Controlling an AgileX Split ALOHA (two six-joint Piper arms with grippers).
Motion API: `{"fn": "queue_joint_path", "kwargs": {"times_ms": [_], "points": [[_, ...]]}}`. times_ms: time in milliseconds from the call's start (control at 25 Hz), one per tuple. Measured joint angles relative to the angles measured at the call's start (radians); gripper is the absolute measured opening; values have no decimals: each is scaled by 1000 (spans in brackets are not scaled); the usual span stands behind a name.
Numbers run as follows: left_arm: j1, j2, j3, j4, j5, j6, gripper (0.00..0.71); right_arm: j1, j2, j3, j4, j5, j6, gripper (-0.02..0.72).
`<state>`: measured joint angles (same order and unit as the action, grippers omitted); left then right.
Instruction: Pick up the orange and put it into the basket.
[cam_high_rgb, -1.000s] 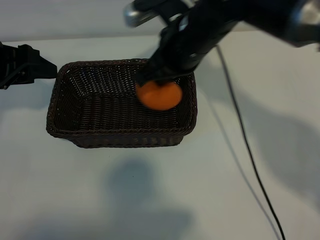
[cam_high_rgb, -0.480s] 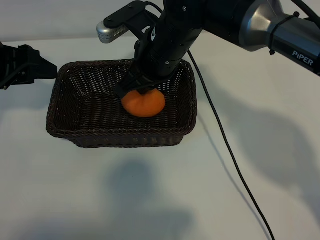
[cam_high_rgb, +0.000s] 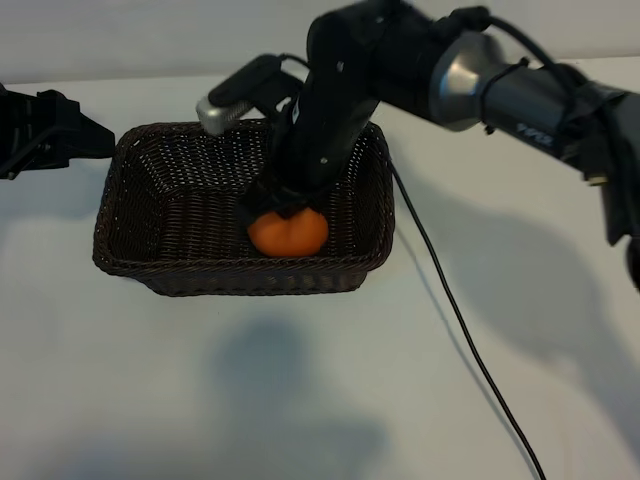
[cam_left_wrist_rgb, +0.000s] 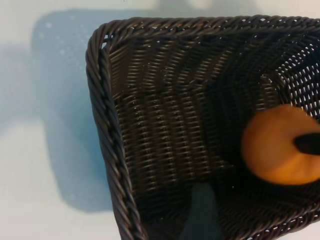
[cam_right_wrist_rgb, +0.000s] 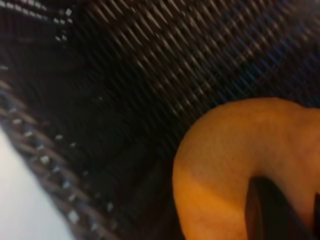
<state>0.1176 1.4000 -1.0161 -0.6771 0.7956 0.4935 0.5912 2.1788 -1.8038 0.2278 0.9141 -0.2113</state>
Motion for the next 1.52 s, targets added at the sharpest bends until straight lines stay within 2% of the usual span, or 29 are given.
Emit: {"fn": "queue_joint_path", "kwargs": {"times_ms": [480,600,680,760,920,1000,1160,1320,1520], "points": [[0,0,0,0,0,3,590,0,61,-2,21,-20,-4,48],[0,0,0,0,0,2,590,0,61,-2,23,-20,-3,95],[0,0,0,0,0,2,590,0,61,-2,26,-19,3,190],[0,0,0,0,0,2,590,0,60,-2,26,-11,8,321],[0,0,0,0,0,2,590,0,29,-2,26,3,11,620],[0,0,0,0,0,2,590,0,2,-2,26,5,15,688],[0,0,0,0,0,2,590,0,-55,-4,26,17,19,697],[0,0,0,0,0,3,590,0,-81,-32,18,83,42,668],[0,0,0,0,-4,2,590,0,-103,-100,-66,197,85,633]]}}
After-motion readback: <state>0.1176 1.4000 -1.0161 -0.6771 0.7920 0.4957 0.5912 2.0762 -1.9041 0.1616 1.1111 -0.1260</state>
